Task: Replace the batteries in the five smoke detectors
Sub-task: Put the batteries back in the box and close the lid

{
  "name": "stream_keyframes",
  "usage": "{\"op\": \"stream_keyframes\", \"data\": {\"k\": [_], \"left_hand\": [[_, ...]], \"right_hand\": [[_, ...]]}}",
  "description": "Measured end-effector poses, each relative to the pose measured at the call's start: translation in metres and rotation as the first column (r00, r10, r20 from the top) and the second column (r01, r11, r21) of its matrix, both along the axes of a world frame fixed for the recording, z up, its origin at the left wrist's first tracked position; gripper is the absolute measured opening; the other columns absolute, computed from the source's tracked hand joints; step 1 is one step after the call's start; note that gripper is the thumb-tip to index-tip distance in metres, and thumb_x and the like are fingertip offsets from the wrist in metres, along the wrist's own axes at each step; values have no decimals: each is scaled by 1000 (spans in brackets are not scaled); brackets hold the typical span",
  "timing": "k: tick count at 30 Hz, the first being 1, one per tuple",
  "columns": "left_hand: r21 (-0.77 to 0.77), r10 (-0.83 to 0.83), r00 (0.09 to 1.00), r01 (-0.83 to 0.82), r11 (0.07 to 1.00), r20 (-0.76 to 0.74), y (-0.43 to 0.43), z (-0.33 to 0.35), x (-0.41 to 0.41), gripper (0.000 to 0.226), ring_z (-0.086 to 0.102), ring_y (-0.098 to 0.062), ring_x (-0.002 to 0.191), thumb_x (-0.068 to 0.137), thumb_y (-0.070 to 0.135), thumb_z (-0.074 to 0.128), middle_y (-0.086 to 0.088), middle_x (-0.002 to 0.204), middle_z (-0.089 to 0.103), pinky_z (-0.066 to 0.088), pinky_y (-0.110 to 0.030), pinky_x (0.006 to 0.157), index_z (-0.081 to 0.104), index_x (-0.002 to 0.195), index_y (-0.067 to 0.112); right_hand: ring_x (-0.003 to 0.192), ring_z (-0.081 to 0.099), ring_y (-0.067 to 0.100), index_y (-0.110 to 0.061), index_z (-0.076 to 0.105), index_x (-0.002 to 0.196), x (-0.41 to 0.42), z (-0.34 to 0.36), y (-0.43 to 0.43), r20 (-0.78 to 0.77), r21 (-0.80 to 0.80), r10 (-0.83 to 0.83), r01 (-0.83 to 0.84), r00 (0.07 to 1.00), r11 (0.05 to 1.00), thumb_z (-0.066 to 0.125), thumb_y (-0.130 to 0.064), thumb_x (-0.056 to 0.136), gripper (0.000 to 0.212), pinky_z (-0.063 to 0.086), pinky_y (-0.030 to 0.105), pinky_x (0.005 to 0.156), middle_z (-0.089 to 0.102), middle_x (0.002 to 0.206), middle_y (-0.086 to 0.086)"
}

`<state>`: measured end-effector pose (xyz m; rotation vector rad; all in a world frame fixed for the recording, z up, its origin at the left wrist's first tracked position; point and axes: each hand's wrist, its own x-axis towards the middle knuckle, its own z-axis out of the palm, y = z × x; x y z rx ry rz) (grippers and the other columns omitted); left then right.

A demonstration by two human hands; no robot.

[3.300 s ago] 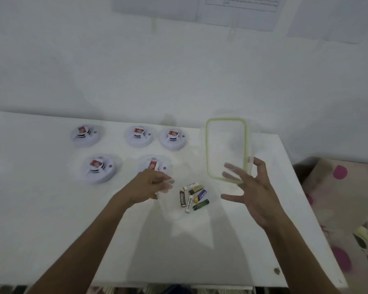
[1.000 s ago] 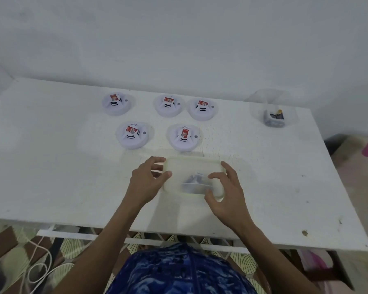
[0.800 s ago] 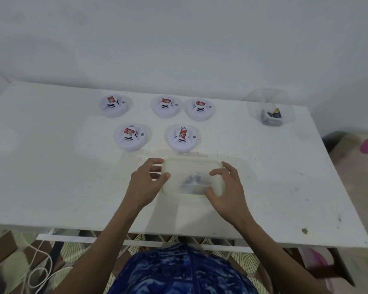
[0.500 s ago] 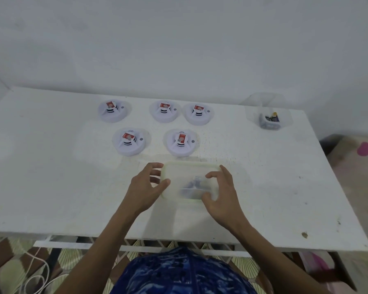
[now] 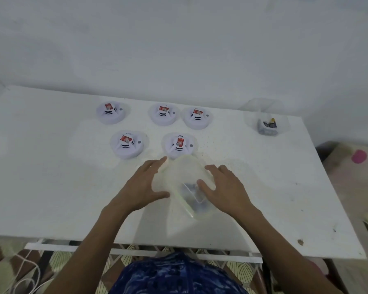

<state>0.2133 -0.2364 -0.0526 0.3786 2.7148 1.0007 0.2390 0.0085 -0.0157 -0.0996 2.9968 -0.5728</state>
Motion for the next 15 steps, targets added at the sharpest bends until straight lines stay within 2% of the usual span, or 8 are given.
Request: {"op": "stream_keyframes", "data": {"k": [2,4,7,10,13,15], "left_hand": [[55,105,994,-102,993,-44,4,-1,1,82,54,-6,100,71,39,79,11,123,47,49,-29,85,35,140,34],[107,210,977,-205,973,-35,11,0,4,55,59,-4,83,75,33,78,11,105,56,50,-24,73,50,122,32],[241,262,958,-283,928,116,25,2,9,16,65,-7,61,84,16,68,3,85,66,52,-22,59,60,95,25],[331,289,933,-347,878,213,31,6,12,8,68,-9,60,89,12,61,-4,83,70,57,-22,58,67,93,15],[360,277,924,-360,860,263,30,10,11,12,70,-9,66,87,22,66,0,86,73,59,-26,66,70,97,16],[348,277,921,-364,864,274,29,11,11,19,70,-7,68,83,27,72,6,86,73,59,-26,70,69,100,20]], "right_hand": [[80,59,15,-23,45,129,0,2,4,73,-13,-60,61,995,998,45,-52,92,47,46,27,68,60,97,-2],[68,60,11,-21,46,125,2,3,8,157,-94,-125,141,980,986,49,-50,91,44,42,22,57,60,83,-5],[60,65,11,-19,49,118,4,4,10,273,-231,-186,252,944,940,54,-45,91,38,44,19,52,65,76,-4],[63,69,18,-15,56,113,5,5,7,340,-373,-231,357,911,857,59,-39,89,34,59,33,64,65,81,0],[78,67,20,-11,61,107,7,4,3,410,-499,-282,472,867,727,64,-30,86,28,61,40,62,65,90,5],[83,66,21,-10,63,99,6,2,1,399,-514,-307,488,864,705,65,-28,85,22,61,43,65,66,90,5]]}}
